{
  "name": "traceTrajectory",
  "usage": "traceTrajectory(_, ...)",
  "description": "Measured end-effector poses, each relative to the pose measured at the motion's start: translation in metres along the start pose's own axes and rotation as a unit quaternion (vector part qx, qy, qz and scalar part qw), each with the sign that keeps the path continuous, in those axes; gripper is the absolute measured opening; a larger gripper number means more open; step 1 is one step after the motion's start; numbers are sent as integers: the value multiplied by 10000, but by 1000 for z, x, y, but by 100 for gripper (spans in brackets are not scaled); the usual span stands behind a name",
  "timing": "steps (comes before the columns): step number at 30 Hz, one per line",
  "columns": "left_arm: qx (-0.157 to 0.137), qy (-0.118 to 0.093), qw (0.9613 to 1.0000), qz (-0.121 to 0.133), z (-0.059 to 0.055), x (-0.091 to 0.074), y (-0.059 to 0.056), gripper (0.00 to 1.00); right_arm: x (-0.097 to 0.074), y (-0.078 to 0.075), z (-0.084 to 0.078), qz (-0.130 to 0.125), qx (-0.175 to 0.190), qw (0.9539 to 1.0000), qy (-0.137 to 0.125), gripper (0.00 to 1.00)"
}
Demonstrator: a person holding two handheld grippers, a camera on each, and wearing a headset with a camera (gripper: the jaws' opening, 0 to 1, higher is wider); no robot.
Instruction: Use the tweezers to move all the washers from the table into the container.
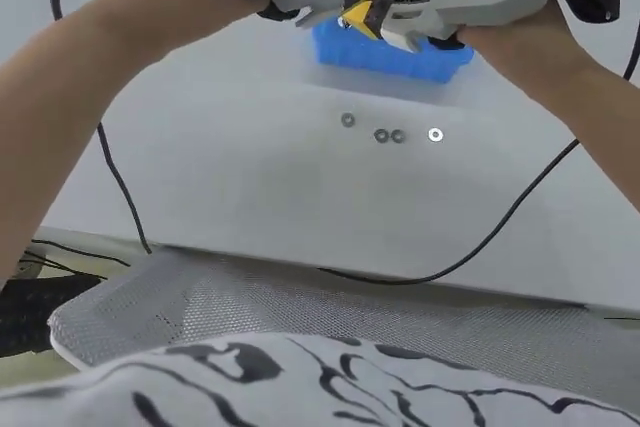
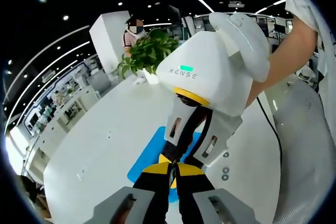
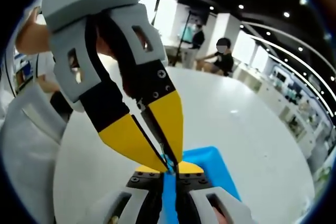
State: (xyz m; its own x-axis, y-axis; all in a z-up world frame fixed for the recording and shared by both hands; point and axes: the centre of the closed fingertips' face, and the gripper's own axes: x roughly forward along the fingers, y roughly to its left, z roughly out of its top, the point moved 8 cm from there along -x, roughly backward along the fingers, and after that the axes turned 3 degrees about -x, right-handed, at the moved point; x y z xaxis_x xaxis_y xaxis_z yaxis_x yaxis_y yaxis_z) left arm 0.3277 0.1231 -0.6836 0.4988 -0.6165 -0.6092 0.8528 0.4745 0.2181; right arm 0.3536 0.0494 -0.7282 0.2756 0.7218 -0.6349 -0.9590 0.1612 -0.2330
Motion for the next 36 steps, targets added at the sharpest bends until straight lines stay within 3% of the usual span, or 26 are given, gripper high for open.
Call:
traceTrajectory(6, -106, 137, 9998, -41, -10, 10, 3, 1, 12, -1, -7, 138, 21, 9999, 96, 3)
traceTrajectory(11, -139, 226, 9996, -72, -12, 12, 2, 1, 23, -3, -16, 194, 42, 9997, 146, 3)
traceTrajectory(21, -253, 329, 9991, -75, -21, 17, 10, 2, 28, -10, -20, 296, 197, 9992, 165, 3)
traceTrajectory(24, -288, 329, 9990, -57, -22, 15, 12, 2, 28, -13, -21, 341, 417, 9985, 96, 3)
traceTrajectory(30, -298, 341, 9990, -56, -26, 17, 14, 3, 30, -15, -21, 333, 305, 9990, 77, 3)
traceTrajectory(36, -388, 207, 9990, -99, -21, 17, 14, 6, 33, -9, -17, 340, -12, 9993, 142, 3)
